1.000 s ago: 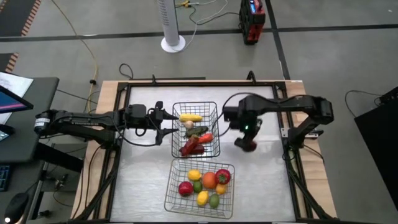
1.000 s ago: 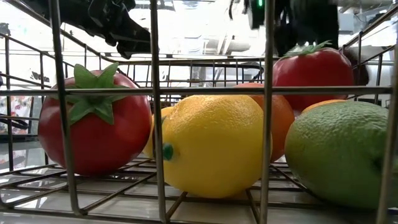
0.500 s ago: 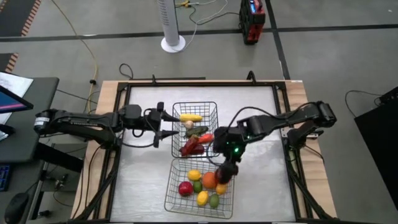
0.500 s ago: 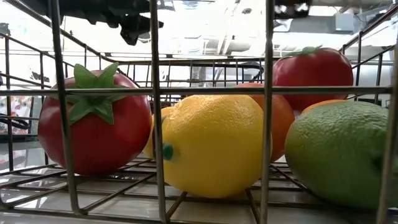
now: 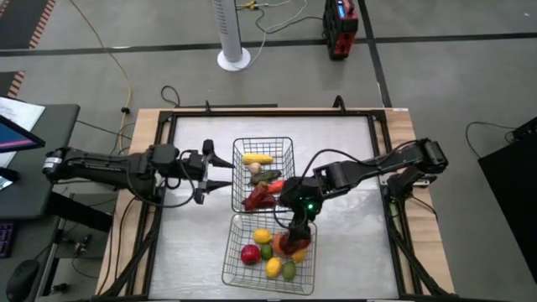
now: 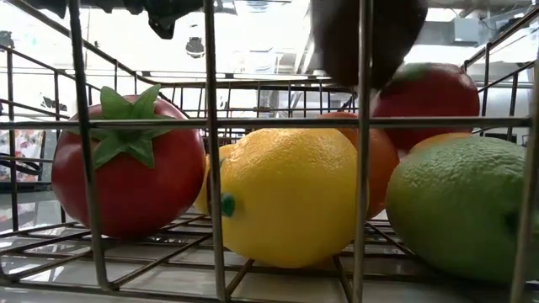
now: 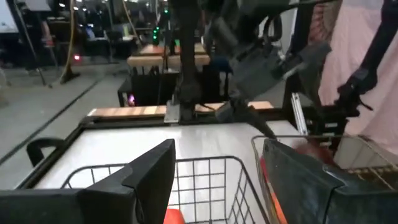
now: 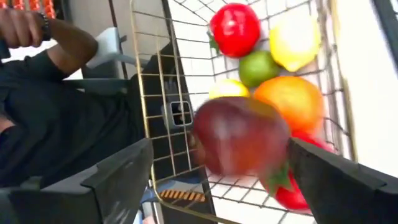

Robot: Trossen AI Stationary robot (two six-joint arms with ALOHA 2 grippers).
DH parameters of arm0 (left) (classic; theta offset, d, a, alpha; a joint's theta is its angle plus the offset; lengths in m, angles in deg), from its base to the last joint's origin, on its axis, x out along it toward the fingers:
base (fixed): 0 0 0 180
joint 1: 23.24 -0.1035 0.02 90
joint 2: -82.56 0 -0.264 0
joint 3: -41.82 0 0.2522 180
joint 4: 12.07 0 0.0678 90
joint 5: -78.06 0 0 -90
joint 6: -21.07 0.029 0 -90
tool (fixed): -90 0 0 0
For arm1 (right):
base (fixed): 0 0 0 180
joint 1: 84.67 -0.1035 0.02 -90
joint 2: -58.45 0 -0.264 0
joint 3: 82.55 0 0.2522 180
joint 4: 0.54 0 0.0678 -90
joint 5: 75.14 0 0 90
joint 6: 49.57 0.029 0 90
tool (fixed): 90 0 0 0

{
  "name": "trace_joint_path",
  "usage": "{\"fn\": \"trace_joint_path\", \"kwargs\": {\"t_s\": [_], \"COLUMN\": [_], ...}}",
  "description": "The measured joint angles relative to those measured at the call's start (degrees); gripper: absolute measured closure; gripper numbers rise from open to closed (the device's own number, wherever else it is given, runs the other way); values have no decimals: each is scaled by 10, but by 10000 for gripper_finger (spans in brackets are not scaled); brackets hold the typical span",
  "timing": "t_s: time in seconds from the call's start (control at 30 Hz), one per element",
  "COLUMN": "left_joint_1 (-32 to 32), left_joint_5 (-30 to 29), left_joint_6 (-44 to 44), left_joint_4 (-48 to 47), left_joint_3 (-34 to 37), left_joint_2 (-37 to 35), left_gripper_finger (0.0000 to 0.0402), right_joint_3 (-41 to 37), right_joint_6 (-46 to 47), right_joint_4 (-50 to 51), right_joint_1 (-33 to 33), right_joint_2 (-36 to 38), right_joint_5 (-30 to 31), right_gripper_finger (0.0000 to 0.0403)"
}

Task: Sort produce into baskets
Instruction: Put the red apple into the gold wire basket, then return to Home Position

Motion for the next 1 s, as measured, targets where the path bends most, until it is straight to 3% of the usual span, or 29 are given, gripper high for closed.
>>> {"fn": "trace_joint_path", "kwargs": {"t_s": [0.2, 0.27, 0.43, 0.83, 1.0], "left_joint_1": [7, 7, 7, 6, 9], "left_joint_5": [-21, -16, -5, -54, -97], "left_joint_6": [14, 22, 24, 16, 22], "left_joint_4": [-8, 30, 123, 4, 28], "left_joint_3": [0, 13, 56, 79, 125], "left_joint_2": [-12, -13, -29, -221, -284], "left_gripper_finger": [171, 171, 171, 171, 171], "right_joint_3": [0, 0, 0, -4, -98], "right_joint_6": [-41, -82, -204, -288, -309], "right_joint_4": [42, 80, 123, 118, 58], "right_joint_1": [10, 18, 25, 24, 19], "right_joint_2": [1, 8, 49, 229, 316], "right_joint_5": [-54, -60, 82, 335, 382], "right_gripper_finger": [11, 12, 20, 35, 35]}}
